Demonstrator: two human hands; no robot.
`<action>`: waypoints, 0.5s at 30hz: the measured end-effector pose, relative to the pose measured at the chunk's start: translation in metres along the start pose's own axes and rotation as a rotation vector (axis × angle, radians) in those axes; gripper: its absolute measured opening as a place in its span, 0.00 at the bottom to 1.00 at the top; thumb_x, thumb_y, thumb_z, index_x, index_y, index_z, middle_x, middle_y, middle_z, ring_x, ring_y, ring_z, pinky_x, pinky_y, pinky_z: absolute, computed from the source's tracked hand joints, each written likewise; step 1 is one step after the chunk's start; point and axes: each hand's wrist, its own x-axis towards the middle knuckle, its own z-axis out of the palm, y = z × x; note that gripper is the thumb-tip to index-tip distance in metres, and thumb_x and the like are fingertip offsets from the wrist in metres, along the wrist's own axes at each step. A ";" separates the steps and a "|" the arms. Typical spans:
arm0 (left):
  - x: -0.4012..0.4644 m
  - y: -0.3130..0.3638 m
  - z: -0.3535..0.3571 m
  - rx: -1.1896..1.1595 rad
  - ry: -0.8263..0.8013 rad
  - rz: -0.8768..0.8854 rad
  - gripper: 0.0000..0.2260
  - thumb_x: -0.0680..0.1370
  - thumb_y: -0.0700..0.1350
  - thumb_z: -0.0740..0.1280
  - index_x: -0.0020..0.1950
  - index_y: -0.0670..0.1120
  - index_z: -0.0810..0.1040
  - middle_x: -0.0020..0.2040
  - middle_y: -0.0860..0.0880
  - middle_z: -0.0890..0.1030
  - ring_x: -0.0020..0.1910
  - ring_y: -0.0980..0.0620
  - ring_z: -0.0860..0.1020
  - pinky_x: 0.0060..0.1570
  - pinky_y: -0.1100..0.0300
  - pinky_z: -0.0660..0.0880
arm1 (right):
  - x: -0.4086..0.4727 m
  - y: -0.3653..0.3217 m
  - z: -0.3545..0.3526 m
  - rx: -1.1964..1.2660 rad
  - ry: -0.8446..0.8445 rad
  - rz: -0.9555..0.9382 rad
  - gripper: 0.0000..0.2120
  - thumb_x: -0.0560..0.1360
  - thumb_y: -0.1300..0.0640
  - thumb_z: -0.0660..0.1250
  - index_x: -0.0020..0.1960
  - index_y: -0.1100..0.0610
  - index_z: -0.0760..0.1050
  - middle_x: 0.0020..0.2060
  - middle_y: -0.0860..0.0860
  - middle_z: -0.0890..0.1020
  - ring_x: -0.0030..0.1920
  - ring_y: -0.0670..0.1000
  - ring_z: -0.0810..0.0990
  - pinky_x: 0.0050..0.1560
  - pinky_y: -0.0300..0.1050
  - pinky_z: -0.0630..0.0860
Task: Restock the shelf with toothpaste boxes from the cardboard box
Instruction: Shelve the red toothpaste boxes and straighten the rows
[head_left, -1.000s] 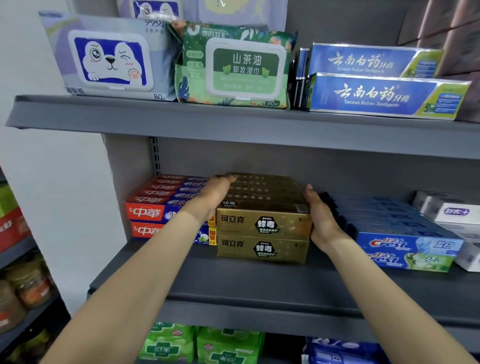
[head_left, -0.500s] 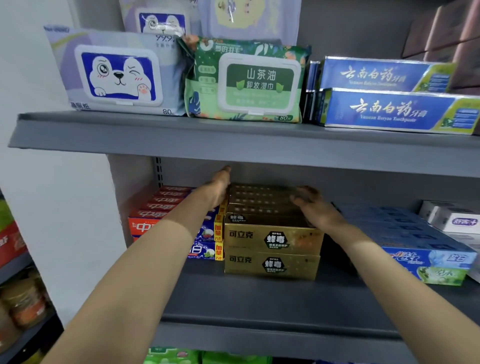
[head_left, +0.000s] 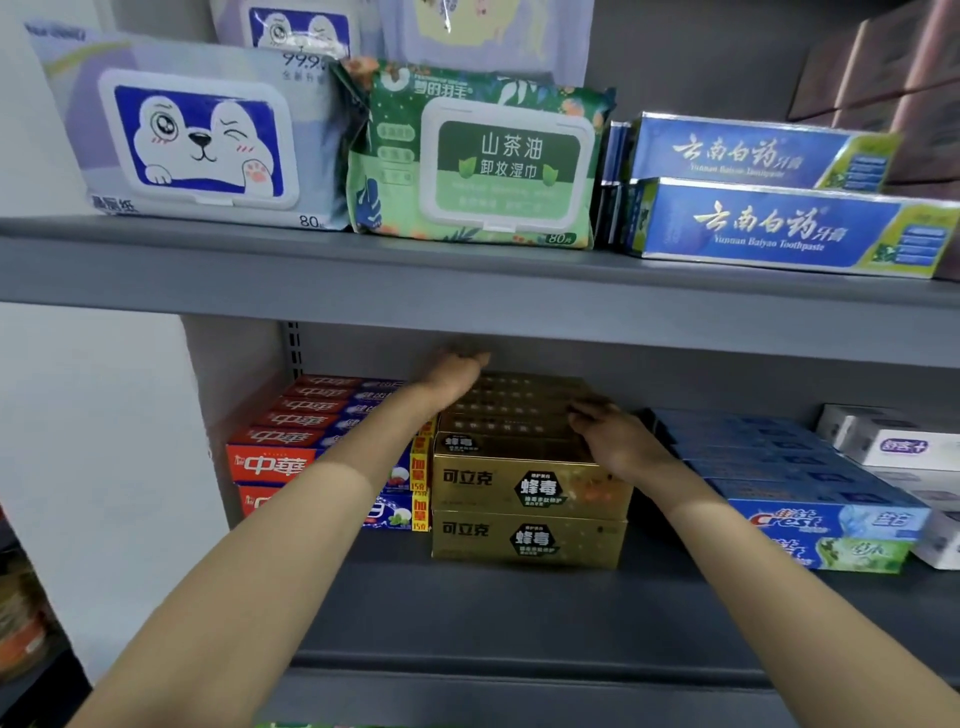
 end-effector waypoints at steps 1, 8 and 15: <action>-0.002 0.001 0.005 0.076 -0.027 0.063 0.24 0.82 0.54 0.54 0.75 0.45 0.59 0.74 0.45 0.62 0.73 0.45 0.62 0.70 0.51 0.59 | -0.001 0.000 0.000 0.004 0.001 0.011 0.21 0.83 0.56 0.50 0.74 0.59 0.59 0.75 0.55 0.59 0.75 0.54 0.55 0.71 0.44 0.51; -0.022 0.019 0.030 0.513 -0.093 0.264 0.17 0.79 0.54 0.61 0.64 0.48 0.74 0.62 0.47 0.76 0.59 0.48 0.74 0.58 0.55 0.70 | -0.014 0.007 -0.005 0.451 0.217 0.094 0.13 0.80 0.60 0.56 0.61 0.59 0.74 0.59 0.55 0.77 0.52 0.52 0.76 0.49 0.41 0.71; -0.054 0.071 0.090 0.491 0.166 0.545 0.11 0.80 0.47 0.60 0.59 0.49 0.77 0.59 0.47 0.77 0.57 0.46 0.76 0.55 0.52 0.74 | -0.046 0.075 -0.029 0.290 0.316 0.061 0.14 0.77 0.61 0.61 0.61 0.59 0.77 0.62 0.54 0.77 0.64 0.55 0.73 0.58 0.39 0.65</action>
